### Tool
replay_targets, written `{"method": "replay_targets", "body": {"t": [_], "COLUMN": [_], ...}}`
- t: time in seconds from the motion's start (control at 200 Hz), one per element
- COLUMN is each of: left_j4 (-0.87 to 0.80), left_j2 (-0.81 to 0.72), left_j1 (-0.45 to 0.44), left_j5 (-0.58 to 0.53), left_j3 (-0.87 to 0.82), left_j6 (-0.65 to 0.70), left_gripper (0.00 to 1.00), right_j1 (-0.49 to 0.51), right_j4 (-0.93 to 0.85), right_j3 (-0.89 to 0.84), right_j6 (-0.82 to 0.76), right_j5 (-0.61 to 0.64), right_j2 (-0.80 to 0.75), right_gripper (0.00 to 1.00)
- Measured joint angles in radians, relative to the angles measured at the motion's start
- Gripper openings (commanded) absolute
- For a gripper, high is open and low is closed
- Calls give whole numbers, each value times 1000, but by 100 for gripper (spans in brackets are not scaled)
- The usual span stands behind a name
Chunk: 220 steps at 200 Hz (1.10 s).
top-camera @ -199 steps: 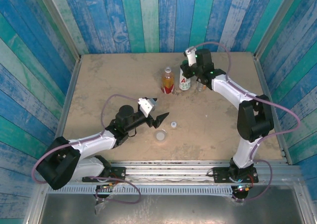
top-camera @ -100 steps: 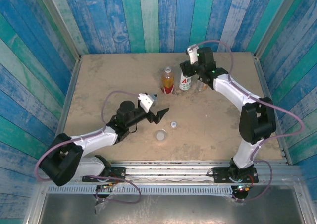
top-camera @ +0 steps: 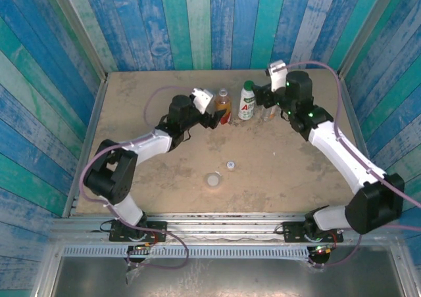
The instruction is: Screw on the bottle caps
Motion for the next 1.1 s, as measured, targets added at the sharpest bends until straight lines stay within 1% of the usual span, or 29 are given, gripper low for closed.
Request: {"method": "replay_targets", "body": {"t": [0.155,0.351,0.471,0.541,0.586,0.666,0.806,0.887,1.042,1.102], "left_j4": [-92,-225,-286,-314,-324,-336,-357,-357,-306,-274], "left_j2": [122,226,275,305,322,343,356,356,354,349], "left_j1": [10,18,21,23,23,23,23,23,24,26], "left_j5": [22,43,50,58,63,69,79,84,93,100], "left_j3": [162,302,369,404,420,436,439,439,406,383], "left_j6": [35,75,82,83,86,85,94,101,98,97], "left_gripper": [94,94,100,93,86,79,61,58,58,58], "right_j1": [0,-4,-6,-8,-9,-9,-9,-9,-10,-10], "right_j4": [-26,-65,-75,-81,-82,-88,-89,-93,-101,-102], "right_j3": [-77,-152,-190,-203,-210,-218,-225,-227,-236,-242], "right_j6": [0,0,1,6,11,19,27,31,47,64], "right_j5": [0,5,3,-1,-4,-11,-19,-20,-29,-37], "right_j2": [-100,-216,-272,-288,-293,-299,-313,-321,-331,-332], "right_gripper": [87,87,86,86,86,86,86,86,85,91]}}
